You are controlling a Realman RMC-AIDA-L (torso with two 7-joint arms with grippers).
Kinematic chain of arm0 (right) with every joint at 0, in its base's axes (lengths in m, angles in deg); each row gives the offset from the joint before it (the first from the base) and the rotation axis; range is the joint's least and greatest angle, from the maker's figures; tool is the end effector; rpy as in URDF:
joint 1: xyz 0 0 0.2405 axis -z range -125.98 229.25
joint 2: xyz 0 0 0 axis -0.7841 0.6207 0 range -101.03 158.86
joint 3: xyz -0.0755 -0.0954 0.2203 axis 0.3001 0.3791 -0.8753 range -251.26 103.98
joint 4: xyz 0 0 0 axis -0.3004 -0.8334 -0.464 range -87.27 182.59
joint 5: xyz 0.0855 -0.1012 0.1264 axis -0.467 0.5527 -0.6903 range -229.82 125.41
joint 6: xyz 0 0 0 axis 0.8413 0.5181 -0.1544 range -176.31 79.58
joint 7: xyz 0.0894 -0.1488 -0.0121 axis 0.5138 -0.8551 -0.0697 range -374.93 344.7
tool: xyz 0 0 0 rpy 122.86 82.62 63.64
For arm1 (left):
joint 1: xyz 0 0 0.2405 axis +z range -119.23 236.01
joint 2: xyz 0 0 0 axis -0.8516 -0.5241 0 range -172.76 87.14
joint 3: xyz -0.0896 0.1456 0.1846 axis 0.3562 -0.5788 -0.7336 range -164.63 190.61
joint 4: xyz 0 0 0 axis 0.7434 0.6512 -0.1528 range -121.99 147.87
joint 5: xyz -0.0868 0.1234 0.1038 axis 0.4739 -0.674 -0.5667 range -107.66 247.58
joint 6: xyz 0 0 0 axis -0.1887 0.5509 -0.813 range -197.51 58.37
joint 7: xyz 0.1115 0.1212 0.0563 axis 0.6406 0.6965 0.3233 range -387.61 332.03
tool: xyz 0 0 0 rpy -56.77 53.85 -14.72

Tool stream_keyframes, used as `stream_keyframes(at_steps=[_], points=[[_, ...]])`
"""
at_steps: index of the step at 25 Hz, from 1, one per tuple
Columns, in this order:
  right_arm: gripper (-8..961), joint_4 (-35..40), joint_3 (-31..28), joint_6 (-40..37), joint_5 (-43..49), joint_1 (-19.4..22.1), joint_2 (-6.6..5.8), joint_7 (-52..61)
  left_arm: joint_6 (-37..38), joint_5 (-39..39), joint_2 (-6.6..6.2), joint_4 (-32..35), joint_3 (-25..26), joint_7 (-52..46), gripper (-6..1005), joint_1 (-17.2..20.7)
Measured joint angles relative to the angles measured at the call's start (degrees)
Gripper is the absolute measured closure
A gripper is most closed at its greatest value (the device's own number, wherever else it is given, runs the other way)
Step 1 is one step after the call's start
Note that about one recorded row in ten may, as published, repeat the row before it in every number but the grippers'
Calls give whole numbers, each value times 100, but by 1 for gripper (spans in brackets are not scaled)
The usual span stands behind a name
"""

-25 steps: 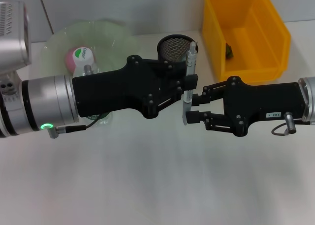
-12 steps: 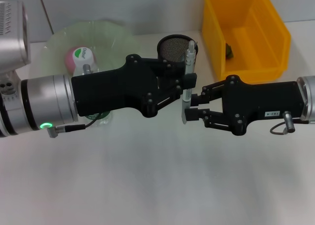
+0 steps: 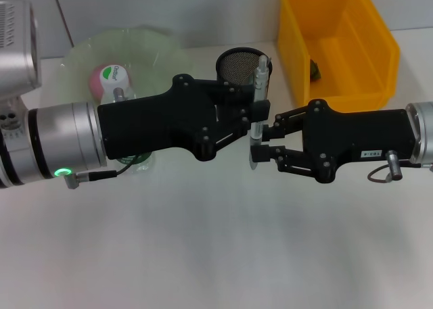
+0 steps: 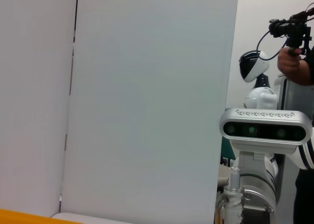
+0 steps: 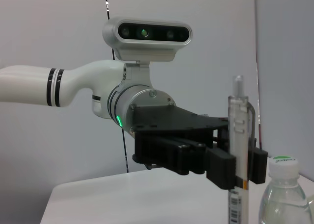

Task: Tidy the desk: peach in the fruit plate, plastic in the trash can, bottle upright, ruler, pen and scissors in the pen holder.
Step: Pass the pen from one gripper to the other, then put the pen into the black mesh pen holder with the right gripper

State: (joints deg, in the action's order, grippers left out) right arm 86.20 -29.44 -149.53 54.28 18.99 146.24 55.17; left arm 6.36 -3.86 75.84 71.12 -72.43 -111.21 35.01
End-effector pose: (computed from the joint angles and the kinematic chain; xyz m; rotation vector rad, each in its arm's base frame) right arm 0.1854 0.3038 -0.0087 -2.8671 0.1915 0.9162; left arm -0.1119 0.2975 -0.0445 -2.8040 -0.2504 -1.0656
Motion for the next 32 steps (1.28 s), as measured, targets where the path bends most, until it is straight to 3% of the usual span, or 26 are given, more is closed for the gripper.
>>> stream_keyframes(at_steps=[22, 28, 32], points=[[817, -54, -18, -15, -15, -38, 5, -51, 123, -7, -6, 0, -18, -16, 768, 14], [817, -59, -82, -11, -19, -7, 3, -51, 235, -6, -22, 0, 25, -48, 568, 45], [817, -63, -857, 72, -36, 11, 26, -51, 367, -58, -52, -18, 48, -189, 492, 113]])
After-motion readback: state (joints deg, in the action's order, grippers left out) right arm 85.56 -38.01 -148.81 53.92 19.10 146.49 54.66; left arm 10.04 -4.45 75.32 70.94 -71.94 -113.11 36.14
